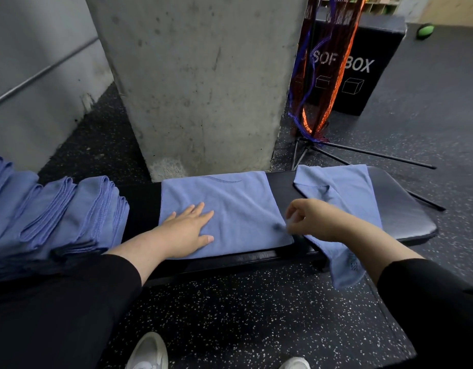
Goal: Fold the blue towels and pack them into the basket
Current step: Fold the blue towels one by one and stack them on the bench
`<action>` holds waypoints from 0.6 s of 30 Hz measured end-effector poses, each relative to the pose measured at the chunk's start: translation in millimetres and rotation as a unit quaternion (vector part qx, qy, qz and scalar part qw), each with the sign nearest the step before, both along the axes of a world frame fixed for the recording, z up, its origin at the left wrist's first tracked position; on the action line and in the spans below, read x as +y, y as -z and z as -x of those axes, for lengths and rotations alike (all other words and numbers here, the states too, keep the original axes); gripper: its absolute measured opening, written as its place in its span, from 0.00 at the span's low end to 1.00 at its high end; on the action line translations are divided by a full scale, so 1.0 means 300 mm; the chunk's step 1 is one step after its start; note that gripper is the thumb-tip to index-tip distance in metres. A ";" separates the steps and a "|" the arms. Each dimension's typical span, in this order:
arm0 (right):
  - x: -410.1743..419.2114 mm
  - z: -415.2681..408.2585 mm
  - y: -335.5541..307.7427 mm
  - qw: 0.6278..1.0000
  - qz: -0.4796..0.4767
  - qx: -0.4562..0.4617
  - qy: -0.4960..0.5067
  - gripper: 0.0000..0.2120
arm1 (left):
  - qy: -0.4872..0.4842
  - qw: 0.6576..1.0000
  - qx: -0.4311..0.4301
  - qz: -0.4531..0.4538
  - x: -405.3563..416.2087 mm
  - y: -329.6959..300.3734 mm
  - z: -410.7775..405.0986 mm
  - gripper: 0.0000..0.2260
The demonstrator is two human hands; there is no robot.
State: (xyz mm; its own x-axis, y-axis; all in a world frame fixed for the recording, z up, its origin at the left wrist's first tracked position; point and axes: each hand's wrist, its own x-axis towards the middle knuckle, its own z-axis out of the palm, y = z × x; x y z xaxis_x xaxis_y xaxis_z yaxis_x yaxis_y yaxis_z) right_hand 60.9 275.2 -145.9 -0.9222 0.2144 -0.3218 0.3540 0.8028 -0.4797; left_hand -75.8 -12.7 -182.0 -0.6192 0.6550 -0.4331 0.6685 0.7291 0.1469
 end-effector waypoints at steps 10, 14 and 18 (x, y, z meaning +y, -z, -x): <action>-0.074 -0.025 0.101 0.972 -0.146 0.065 -0.172 0.18 | 0.003 0.994 0.053 -0.095 -0.056 -0.010 -0.031 0.23; -0.086 -0.044 0.130 0.964 -0.159 0.074 -0.197 0.14 | 0.044 0.984 0.093 -0.142 -0.081 -0.028 -0.074 0.13; -0.104 -0.046 0.134 0.956 -0.200 0.115 -0.183 0.10 | 0.096 0.982 0.104 -0.127 -0.073 -0.020 -0.107 0.17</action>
